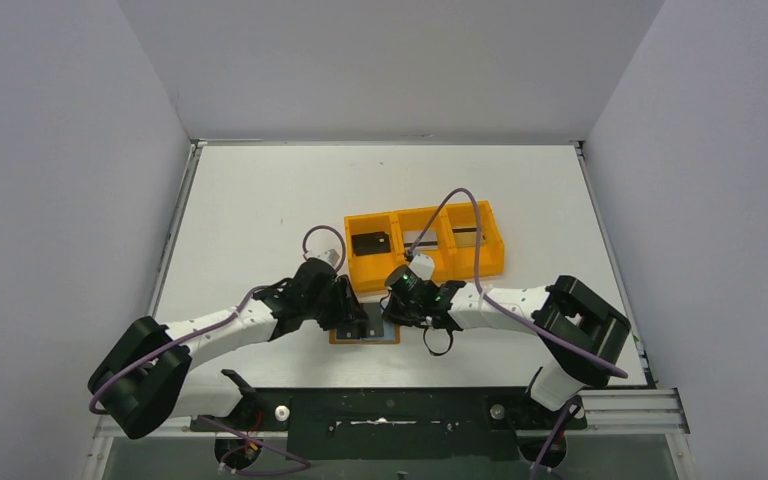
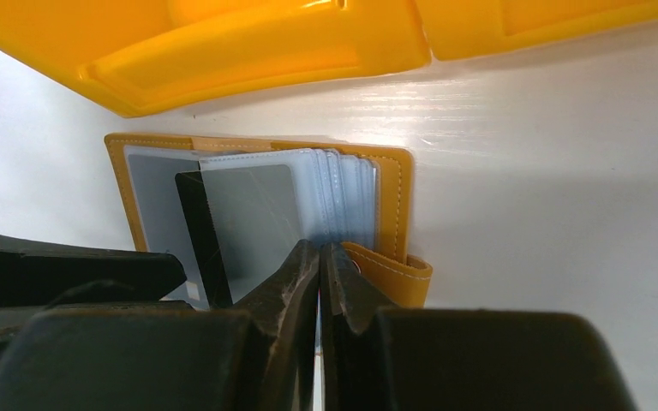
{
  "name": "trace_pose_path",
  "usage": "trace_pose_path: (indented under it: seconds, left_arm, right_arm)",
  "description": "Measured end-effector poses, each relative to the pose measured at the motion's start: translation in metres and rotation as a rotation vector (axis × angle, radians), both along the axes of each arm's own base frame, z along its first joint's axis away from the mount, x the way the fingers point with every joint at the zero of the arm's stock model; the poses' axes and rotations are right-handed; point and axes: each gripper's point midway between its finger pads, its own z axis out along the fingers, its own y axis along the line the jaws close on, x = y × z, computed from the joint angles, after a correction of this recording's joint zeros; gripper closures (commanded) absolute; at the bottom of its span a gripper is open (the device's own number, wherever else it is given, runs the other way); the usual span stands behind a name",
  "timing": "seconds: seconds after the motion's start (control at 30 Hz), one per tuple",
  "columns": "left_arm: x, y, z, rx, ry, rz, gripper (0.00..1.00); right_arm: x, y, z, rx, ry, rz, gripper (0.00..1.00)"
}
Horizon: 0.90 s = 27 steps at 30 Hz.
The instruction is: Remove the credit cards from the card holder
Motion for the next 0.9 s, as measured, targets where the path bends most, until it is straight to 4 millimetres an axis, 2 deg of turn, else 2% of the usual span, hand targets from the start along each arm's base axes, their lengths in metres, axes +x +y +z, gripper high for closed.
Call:
trace_pose_path:
  seconds: [0.27,0.5,0.9]
  left_arm:
    - [-0.005,0.004,-0.013,0.009,0.032,0.018,0.59]
    - [-0.005,0.003,-0.015,-0.016,0.029,0.032,0.76]
    - [-0.006,-0.001,-0.018,-0.041,0.037,0.024,0.94]
  right_arm:
    - [0.002,0.005,-0.001,0.016,0.009,-0.02,1.0]
    - [0.002,0.005,-0.001,0.019,0.012,-0.027,1.0]
    - [0.002,0.005,-0.001,0.02,0.013,-0.029,1.0]
